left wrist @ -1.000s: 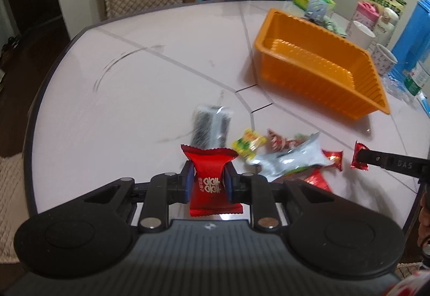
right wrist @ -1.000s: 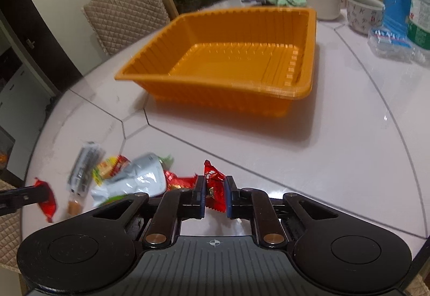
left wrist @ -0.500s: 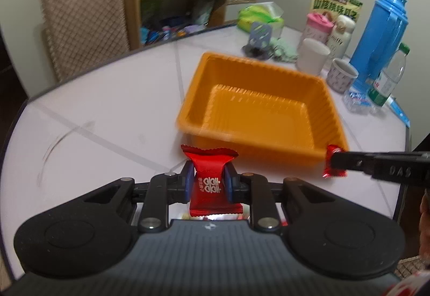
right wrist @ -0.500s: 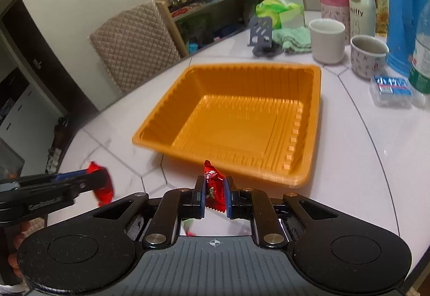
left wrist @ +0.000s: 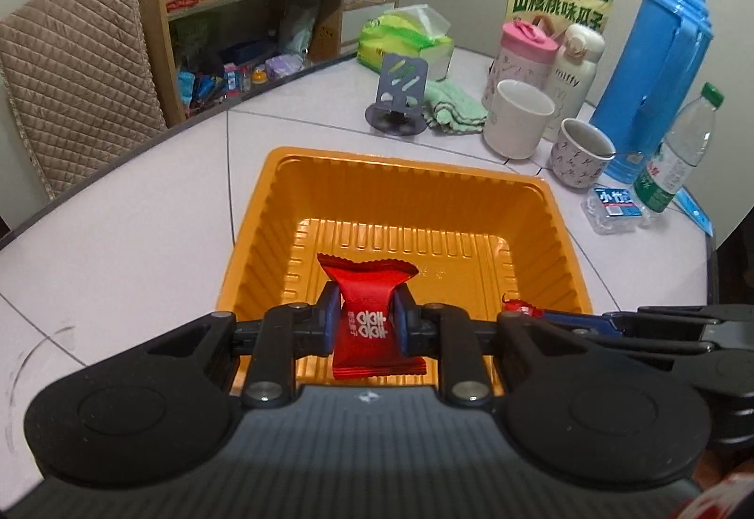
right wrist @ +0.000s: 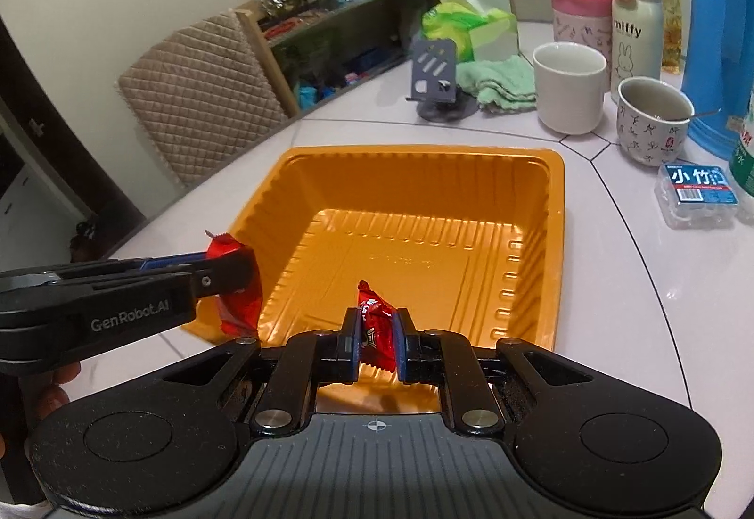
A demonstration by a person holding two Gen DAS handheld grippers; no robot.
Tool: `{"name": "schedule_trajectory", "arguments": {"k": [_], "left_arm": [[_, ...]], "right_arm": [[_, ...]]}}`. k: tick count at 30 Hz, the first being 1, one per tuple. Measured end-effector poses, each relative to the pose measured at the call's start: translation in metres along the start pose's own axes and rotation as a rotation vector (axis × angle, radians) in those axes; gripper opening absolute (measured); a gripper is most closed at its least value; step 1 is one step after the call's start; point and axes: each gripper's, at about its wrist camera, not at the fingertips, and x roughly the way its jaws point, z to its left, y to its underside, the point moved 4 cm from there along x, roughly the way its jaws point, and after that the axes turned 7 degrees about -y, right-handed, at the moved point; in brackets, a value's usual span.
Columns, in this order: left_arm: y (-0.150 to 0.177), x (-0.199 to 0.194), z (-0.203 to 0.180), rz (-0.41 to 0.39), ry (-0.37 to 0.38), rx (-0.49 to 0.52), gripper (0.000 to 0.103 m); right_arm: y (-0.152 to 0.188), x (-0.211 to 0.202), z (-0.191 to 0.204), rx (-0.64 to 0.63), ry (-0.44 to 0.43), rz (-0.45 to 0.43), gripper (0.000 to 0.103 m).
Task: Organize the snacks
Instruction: 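Carry the red packet and small red candy in both grippers into the orange tray, then open both grippers over the tray and withdraw toward the snacks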
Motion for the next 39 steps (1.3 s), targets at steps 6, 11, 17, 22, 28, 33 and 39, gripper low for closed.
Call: {"name": "schedule_trajectory", "arguments": {"k": [6, 11, 17, 22, 28, 33, 39], "left_arm": [[-0.003, 0.024, -0.006, 0.039, 0.010, 0.011, 0.021], [-0.003, 0.037, -0.010, 0.067, 0.015, 0.021, 0.021], [-0.004, 0.043, -0.012, 0.079, 0.012, 0.018, 0.022], [-0.005, 0.040, -0.010, 0.079, -0.001, 0.013, 0.027], [-0.004, 0.029, -0.002, 0.073, -0.015, -0.003, 0.033], [0.000, 0.013, 0.008, 0.057, -0.025, -0.041, 0.039], [0.009, -0.015, 0.022, 0.031, -0.047, -0.077, 0.046]], "right_arm": [[-0.005, 0.019, -0.017, 0.026, 0.022, 0.027, 0.015], [-0.006, 0.030, -0.029, 0.044, 0.032, 0.044, 0.015], [-0.007, 0.038, -0.037, 0.059, 0.029, 0.059, 0.015], [-0.009, 0.039, -0.038, 0.055, 0.022, 0.060, 0.015], [-0.012, 0.039, -0.033, 0.043, 0.004, 0.042, 0.015], [-0.015, 0.034, -0.025, 0.025, -0.012, 0.019, 0.025], [-0.015, 0.019, -0.015, -0.007, -0.008, -0.039, 0.058]]}}
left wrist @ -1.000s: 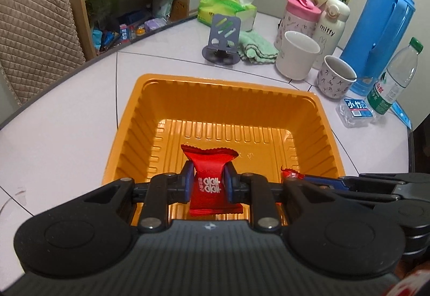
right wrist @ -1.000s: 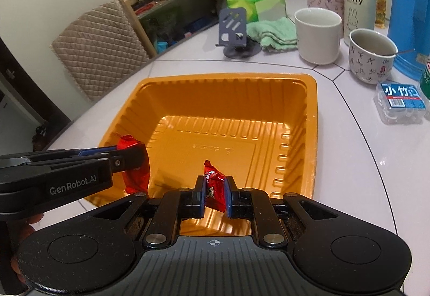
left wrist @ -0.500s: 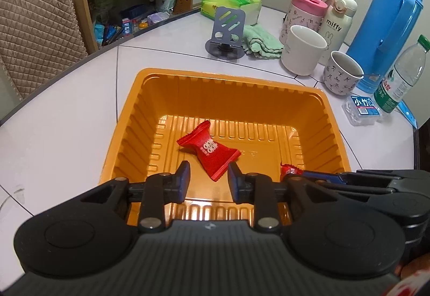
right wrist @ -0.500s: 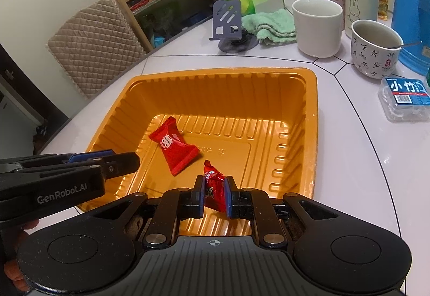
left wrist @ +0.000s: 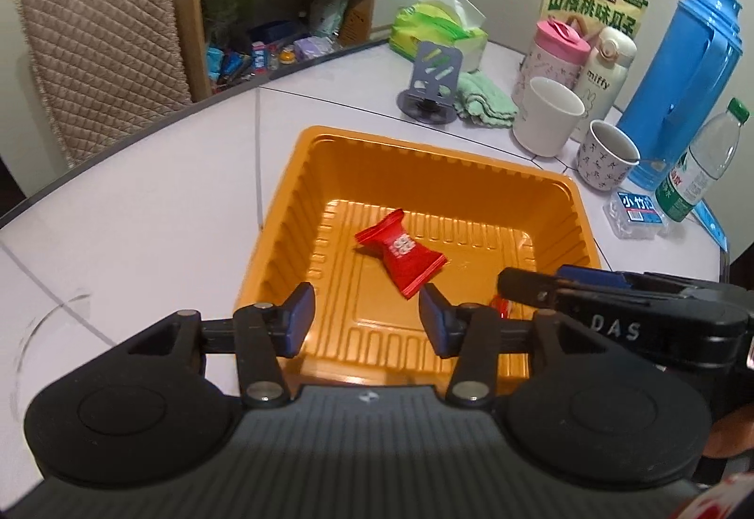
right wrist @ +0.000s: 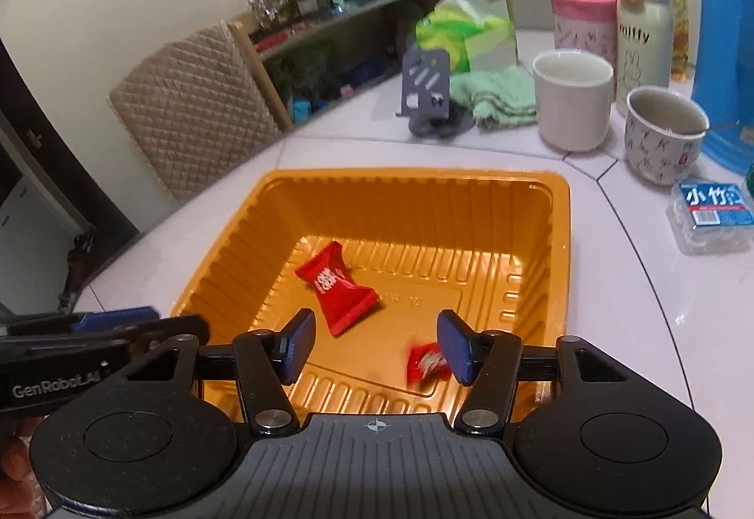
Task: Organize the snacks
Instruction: 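Open both grippers over the tray and withdraw toward the snacks, then lower the left gripper onto the clear packet with the orange cube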
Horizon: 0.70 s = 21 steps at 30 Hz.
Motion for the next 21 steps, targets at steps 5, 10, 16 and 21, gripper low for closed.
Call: {"name": "schedule_trajectory", "arguments": {"k": [5, 10, 16, 21], "left_arm": [[0.012, -0.029, 0.020, -0.022, -0.014, -0.044, 0.050], [0.031, -0.060, 0.042, -0.037, -0.039, -0.062, 0.055], [0.065, -0.092, 0.073, -0.029, -0.061, -0.082, 0.055], [0.093, -0.113, 0.096, -0.017, -0.077, -0.098, 0.055]], "right_arm": [[0.011, -0.022, 0.008, 0.007, -0.018, -0.004, 0.058], [0.033, -0.048, 0.019, 0.008, -0.013, -0.002, 0.060], [0.064, -0.079, 0.035, 0.031, 0.002, 0.000, 0.064], [0.091, -0.102, 0.048, 0.053, 0.016, 0.006, 0.066]]}}
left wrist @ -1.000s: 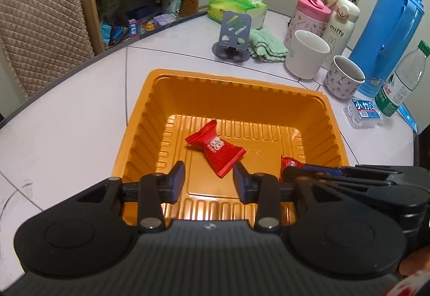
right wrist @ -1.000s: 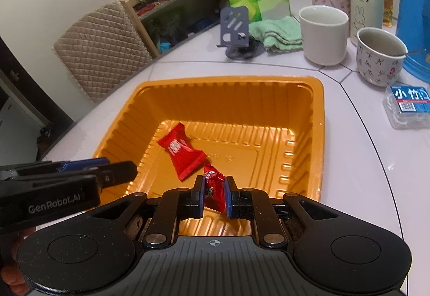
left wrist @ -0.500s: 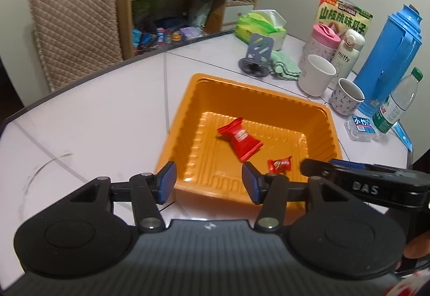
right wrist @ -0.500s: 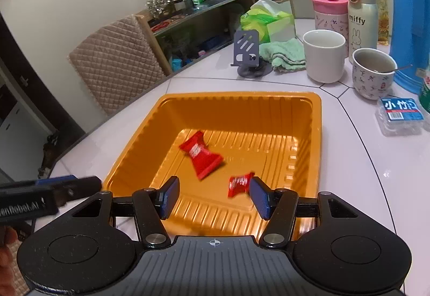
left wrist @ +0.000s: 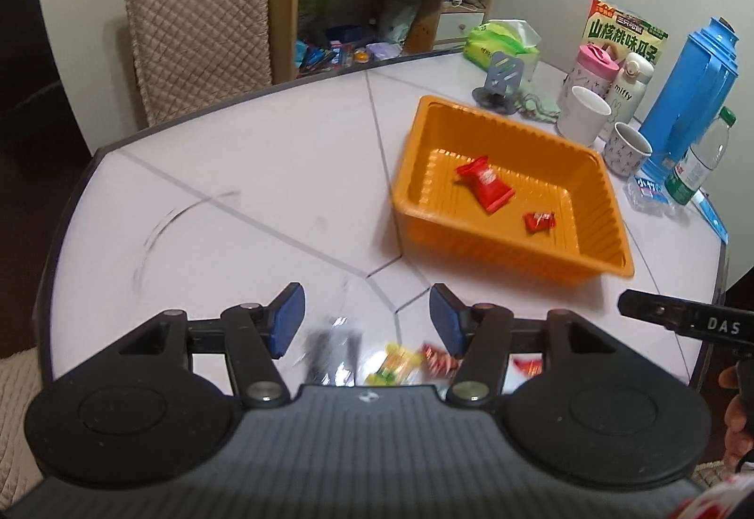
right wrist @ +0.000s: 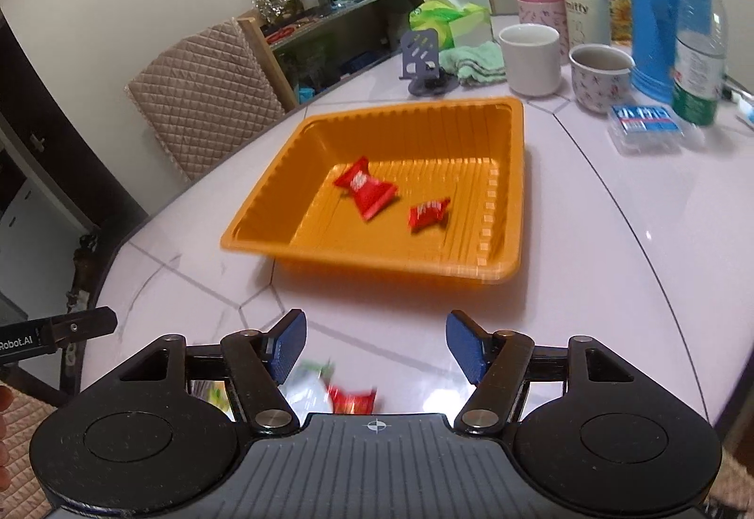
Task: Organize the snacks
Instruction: 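Lower the left gripper onto the clear packet with the orange cube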
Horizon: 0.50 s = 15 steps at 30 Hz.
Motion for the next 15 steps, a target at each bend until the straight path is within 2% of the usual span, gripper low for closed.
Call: {"name": "schedule_trajectory", "arguments": {"k": [6, 15], "left_arm": [[0.025, -0.017, 0.021, 0.014, 0.003, 0.001, 0.055], [0.057, -0.027, 0.038, 0.039, 0.027, 0.005, 0.055]], "right_arm": [[0.031, -0.017, 0.017, 0.014, 0.014, 0.013, 0.067], [0.071, -0.022, 0.037, 0.034, 0.024, 0.046, 0.067]]}}
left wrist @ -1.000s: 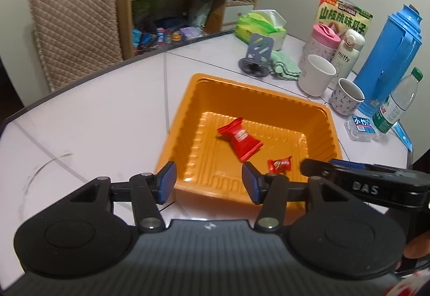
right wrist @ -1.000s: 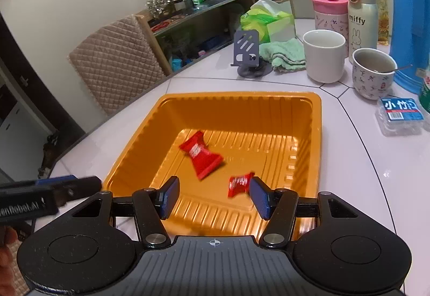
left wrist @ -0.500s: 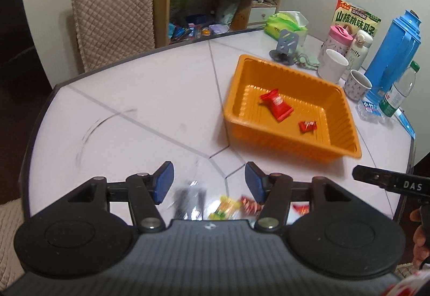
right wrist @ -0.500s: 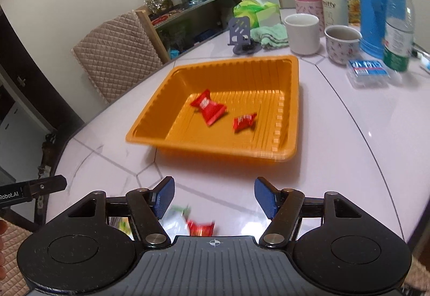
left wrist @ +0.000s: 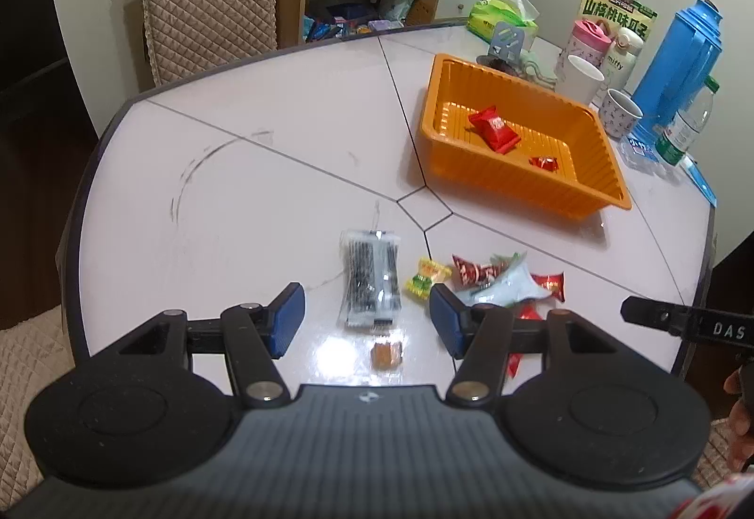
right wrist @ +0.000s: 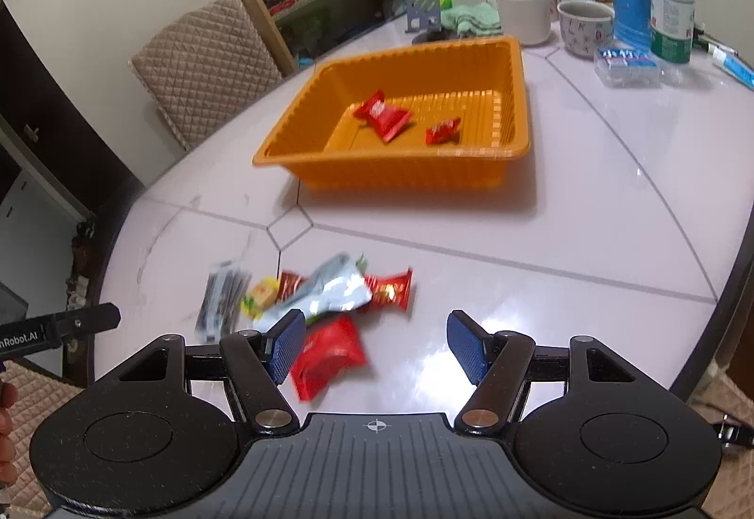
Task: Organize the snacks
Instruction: 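Lower the left gripper onto the clear packet with the orange cube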
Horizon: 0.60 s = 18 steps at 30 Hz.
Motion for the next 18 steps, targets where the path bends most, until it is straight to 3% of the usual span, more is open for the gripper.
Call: {"name": "schedule_trajectory", "arguments": {"k": [18], "left_arm": [[0.038, 0.013, -0.001, 0.052, 0.059, 0.065, 0.055]], "right_arm": [[0.048, 0.020, 0.021, -0.008, 0.011, 0.063, 0.067]]}}
